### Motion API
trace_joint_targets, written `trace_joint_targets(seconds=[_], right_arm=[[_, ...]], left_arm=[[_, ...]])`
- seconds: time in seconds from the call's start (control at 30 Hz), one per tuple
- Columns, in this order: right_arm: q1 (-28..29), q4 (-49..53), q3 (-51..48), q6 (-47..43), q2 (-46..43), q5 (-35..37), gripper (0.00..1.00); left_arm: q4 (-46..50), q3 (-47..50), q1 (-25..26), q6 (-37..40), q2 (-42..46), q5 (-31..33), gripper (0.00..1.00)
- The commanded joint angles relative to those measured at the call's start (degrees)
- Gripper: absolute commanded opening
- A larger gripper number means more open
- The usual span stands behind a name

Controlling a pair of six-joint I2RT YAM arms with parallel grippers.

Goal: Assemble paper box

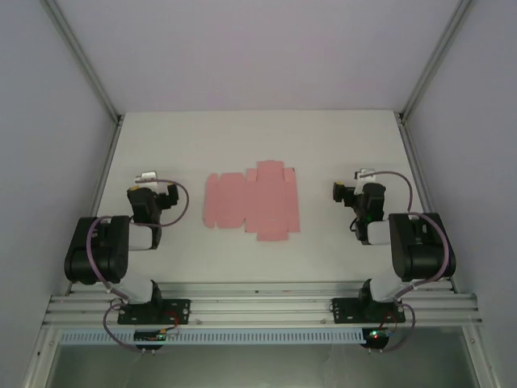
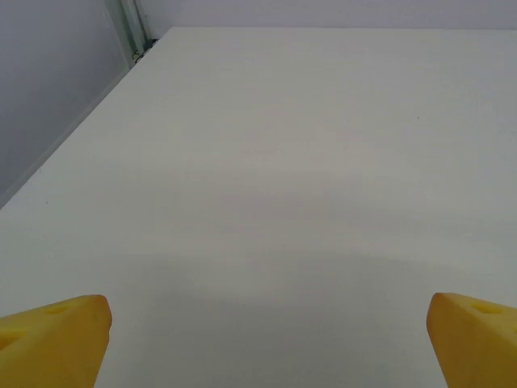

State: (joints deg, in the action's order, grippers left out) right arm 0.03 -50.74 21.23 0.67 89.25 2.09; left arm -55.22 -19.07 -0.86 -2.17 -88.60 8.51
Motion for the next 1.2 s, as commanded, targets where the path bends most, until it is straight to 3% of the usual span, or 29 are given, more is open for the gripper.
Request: trace_joint_targets(seconds=[0.0,0.93,1.1,1.17], right_arm=[[0.1,0.6,0.3,0.7,-0.5,-0.3,0.99],[-0.1,0.5,0.1,0.7,-0.6,-0.9,0.99],[0.0,2.2,0.4,0.7,-2.6,-0.8,0.99],[0.3,8.7,2.3,-0.4,-6.4,0.5,0.99]], left_arm=[[-0.5,-0.6,-0.2,-0.5,0.4,-0.5,0.99],[-0.9,-0.3,-0.1,-0.8,0.9,0.0,1.0],[2.6,-1.3,0.1,-0.6,3.7,1.1,1.0],[10.2,-3.4,0.9,-0.4,7.5,2.8,1.0]])
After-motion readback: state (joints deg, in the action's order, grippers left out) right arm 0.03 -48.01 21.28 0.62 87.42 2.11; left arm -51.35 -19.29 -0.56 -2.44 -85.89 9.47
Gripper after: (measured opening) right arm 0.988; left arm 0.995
